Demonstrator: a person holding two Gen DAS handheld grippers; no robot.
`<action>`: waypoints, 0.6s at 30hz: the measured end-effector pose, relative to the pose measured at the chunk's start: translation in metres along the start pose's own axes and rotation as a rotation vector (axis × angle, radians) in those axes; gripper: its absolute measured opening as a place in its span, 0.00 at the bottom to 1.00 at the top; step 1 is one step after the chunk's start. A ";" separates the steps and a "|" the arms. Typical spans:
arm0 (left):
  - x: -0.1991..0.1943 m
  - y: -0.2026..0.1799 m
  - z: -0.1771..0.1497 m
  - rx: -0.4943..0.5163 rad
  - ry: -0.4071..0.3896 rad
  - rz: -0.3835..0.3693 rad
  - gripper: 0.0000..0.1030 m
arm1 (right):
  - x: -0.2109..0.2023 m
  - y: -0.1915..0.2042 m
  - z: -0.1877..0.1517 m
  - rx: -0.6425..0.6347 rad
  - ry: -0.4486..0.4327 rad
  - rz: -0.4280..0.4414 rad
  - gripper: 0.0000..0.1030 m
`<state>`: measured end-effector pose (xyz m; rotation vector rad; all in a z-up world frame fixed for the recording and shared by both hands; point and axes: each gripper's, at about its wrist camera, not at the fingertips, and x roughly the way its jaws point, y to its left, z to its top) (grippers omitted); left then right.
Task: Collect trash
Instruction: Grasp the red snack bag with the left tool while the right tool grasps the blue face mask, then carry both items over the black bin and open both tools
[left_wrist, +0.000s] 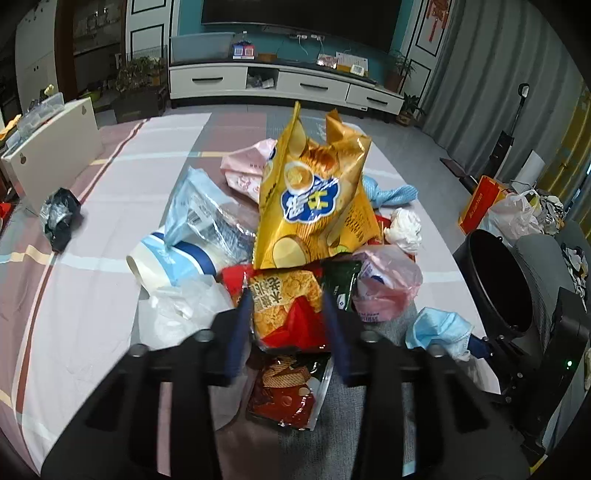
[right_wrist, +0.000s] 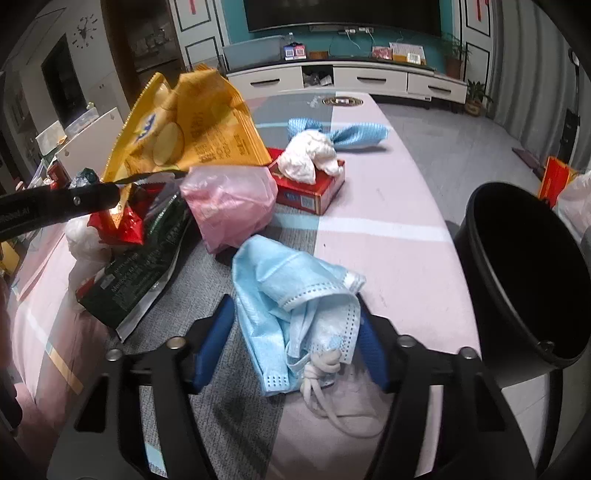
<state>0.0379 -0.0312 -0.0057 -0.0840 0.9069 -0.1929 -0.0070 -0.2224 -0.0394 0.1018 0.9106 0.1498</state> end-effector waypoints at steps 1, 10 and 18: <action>0.001 0.001 -0.001 -0.005 0.006 -0.006 0.25 | 0.001 -0.001 -0.001 0.008 0.005 -0.002 0.48; -0.019 0.006 -0.011 -0.038 -0.013 -0.084 0.05 | -0.015 -0.011 -0.007 0.089 -0.017 0.056 0.17; -0.073 0.006 -0.015 -0.035 -0.088 -0.173 0.05 | -0.066 -0.013 -0.013 0.101 -0.100 0.090 0.16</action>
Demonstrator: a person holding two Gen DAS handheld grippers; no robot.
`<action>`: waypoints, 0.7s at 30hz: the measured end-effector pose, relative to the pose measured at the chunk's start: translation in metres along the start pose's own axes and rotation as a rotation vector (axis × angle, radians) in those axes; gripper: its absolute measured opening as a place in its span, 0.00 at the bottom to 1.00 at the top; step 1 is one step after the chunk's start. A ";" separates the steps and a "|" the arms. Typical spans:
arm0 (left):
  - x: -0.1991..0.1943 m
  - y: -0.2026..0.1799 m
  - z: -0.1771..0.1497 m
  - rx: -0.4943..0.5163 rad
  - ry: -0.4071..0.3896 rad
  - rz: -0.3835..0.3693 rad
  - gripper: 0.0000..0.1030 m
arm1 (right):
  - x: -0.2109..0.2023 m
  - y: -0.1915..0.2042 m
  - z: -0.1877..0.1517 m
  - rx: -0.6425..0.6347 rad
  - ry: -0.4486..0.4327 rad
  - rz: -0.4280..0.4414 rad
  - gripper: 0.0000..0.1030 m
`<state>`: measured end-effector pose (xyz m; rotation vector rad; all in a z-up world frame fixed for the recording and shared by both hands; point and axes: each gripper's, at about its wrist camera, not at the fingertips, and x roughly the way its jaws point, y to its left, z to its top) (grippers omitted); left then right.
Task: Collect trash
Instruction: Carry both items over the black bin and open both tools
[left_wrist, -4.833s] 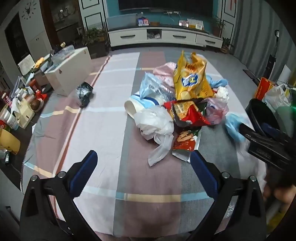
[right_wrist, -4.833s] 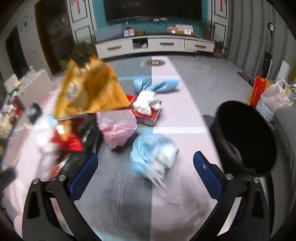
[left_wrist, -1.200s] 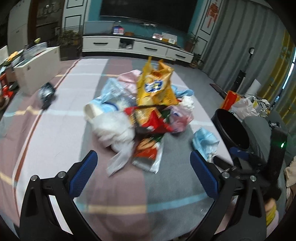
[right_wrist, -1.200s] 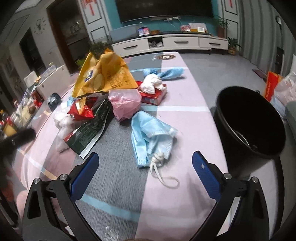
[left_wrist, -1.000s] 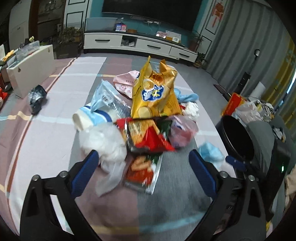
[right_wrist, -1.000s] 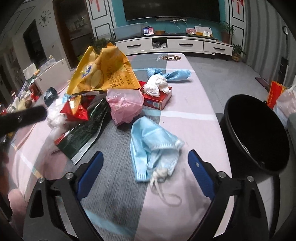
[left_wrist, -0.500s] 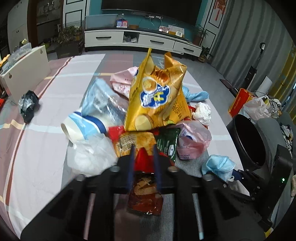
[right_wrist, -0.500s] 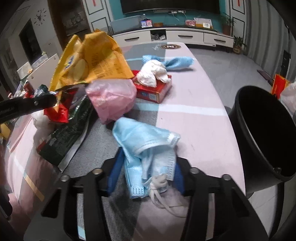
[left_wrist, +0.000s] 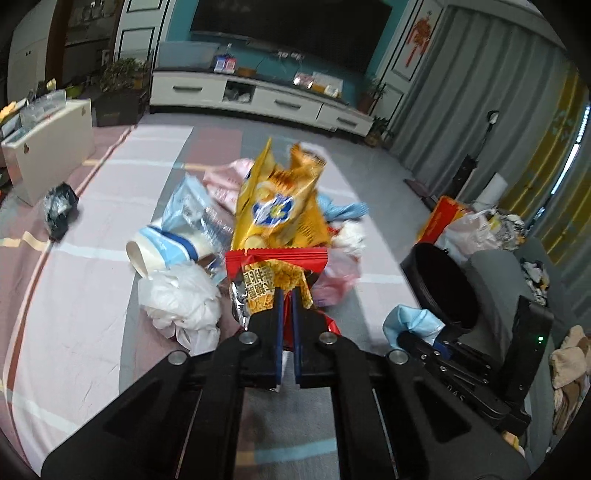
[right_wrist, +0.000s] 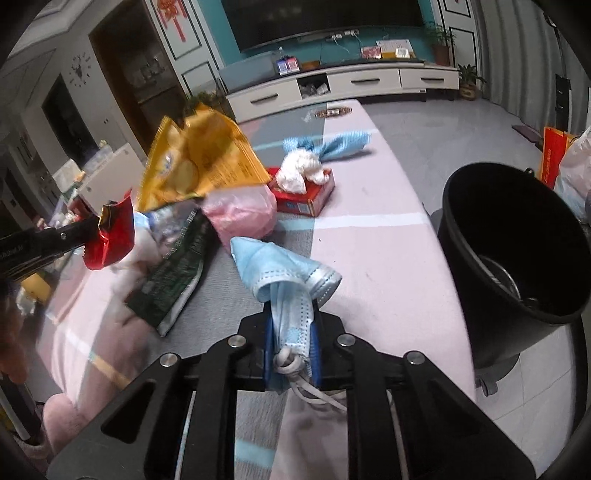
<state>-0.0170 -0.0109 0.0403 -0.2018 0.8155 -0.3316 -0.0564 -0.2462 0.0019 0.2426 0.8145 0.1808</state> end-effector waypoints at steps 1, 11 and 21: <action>-0.006 -0.002 0.002 0.003 -0.009 -0.013 0.05 | -0.007 -0.001 0.001 0.002 -0.016 0.001 0.16; 0.000 -0.083 0.020 0.163 -0.001 -0.160 0.05 | -0.055 -0.044 0.008 0.092 -0.139 -0.077 0.16; 0.079 -0.201 0.023 0.361 0.077 -0.261 0.05 | -0.071 -0.139 0.011 0.296 -0.195 -0.200 0.17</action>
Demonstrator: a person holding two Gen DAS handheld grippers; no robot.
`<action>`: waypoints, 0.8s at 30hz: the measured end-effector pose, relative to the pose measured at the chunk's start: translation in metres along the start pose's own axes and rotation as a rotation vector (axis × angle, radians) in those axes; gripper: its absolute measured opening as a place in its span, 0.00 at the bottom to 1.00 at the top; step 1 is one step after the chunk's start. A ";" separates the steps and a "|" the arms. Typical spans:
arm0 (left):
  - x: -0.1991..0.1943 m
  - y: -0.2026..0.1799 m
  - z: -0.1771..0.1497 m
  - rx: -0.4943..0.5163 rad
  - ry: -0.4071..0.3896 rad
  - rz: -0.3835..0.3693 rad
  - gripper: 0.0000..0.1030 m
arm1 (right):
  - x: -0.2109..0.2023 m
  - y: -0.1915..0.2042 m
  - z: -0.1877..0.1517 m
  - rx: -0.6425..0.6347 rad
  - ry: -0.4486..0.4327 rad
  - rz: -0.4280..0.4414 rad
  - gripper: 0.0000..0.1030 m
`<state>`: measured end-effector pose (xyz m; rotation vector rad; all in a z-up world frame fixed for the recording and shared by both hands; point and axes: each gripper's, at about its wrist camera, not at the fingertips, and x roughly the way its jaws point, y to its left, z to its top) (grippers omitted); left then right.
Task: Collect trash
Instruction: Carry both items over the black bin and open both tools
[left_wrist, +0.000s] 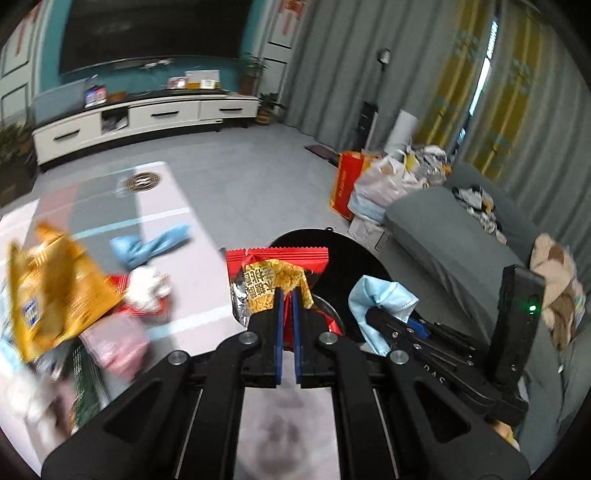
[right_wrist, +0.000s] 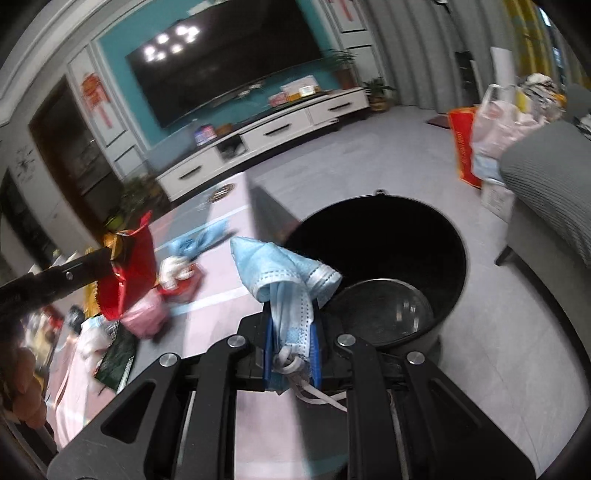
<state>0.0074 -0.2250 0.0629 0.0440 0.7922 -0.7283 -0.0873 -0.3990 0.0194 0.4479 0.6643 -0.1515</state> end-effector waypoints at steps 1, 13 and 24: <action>0.013 -0.007 0.003 0.016 0.014 -0.014 0.05 | 0.004 -0.005 0.003 0.003 0.001 -0.014 0.17; 0.110 -0.036 0.022 0.060 0.108 -0.055 0.44 | 0.047 -0.051 0.009 0.024 0.041 -0.148 0.54; 0.068 -0.003 -0.009 0.002 0.098 -0.011 0.78 | 0.013 -0.051 -0.004 0.080 0.007 -0.116 0.64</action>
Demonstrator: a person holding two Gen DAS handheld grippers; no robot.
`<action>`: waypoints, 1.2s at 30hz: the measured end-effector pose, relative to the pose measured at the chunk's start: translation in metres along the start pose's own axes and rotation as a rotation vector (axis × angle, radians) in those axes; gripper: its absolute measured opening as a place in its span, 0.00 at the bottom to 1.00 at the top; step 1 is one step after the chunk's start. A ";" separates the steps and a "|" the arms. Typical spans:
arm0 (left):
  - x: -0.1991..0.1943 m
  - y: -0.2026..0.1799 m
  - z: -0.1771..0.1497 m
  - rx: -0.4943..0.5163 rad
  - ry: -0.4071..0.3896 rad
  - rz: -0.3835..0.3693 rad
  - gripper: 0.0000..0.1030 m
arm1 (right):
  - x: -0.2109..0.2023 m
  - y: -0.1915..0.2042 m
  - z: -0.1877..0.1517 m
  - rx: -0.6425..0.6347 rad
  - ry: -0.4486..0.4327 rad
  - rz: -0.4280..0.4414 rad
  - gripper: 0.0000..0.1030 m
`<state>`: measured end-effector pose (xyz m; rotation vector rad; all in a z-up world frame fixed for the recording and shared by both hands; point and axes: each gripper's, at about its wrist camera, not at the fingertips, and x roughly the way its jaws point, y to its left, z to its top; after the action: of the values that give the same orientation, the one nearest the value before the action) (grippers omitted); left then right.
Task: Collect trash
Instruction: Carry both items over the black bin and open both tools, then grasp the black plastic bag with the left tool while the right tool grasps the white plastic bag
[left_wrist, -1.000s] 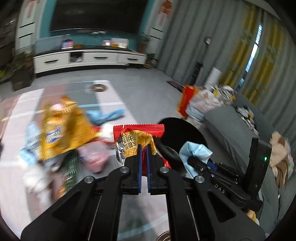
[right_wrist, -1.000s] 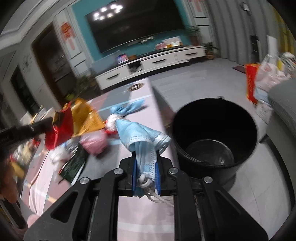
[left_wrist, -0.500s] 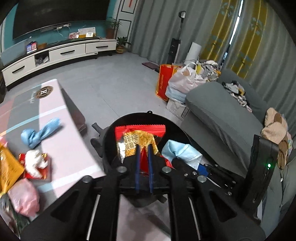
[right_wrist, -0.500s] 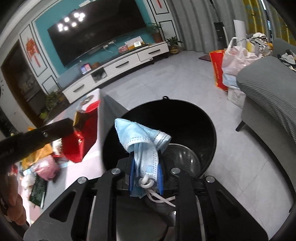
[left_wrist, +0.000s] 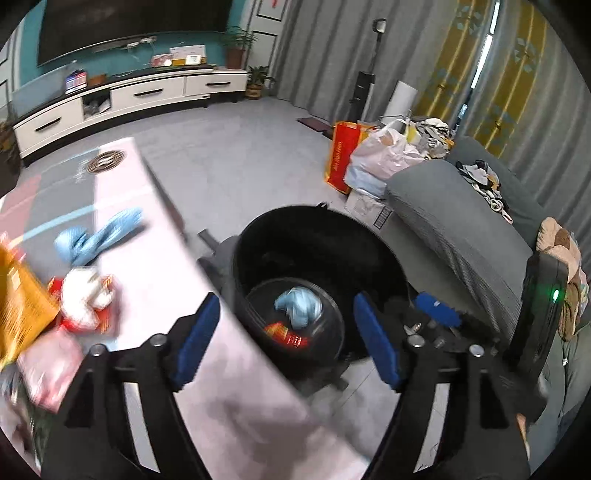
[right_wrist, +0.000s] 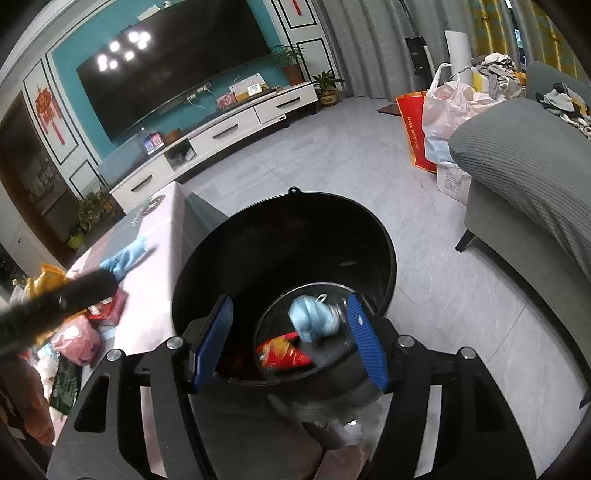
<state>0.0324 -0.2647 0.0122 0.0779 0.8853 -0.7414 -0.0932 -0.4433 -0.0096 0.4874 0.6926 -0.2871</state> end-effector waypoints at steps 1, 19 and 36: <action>-0.011 0.008 -0.011 -0.021 -0.001 0.005 0.80 | -0.004 0.002 -0.003 0.000 0.000 0.002 0.66; -0.196 0.138 -0.147 -0.326 -0.144 0.280 0.87 | -0.032 0.160 -0.064 -0.318 0.167 0.265 0.67; -0.257 0.271 -0.207 -0.598 -0.235 0.528 0.87 | -0.001 0.349 -0.131 -0.733 0.270 0.497 0.67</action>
<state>-0.0437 0.1554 0.0027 -0.2929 0.7818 0.0236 -0.0221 -0.0789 0.0193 -0.0196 0.8533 0.5026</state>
